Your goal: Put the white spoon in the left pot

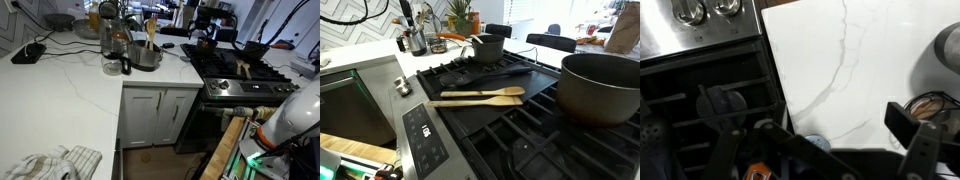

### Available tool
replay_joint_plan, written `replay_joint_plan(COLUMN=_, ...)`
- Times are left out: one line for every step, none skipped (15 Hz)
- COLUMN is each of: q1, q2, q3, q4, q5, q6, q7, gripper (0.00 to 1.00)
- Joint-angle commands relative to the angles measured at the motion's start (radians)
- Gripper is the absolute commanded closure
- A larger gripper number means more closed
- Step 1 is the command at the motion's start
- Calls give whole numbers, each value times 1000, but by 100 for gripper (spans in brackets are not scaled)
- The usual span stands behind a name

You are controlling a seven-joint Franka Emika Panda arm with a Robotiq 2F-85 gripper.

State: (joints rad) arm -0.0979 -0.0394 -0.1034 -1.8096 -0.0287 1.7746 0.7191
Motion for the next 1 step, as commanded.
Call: replay_joint_plan(q1=-4, q2=2, q3=3, q4=4, q5=0, q6=-3, q7=-1, gripper=0)
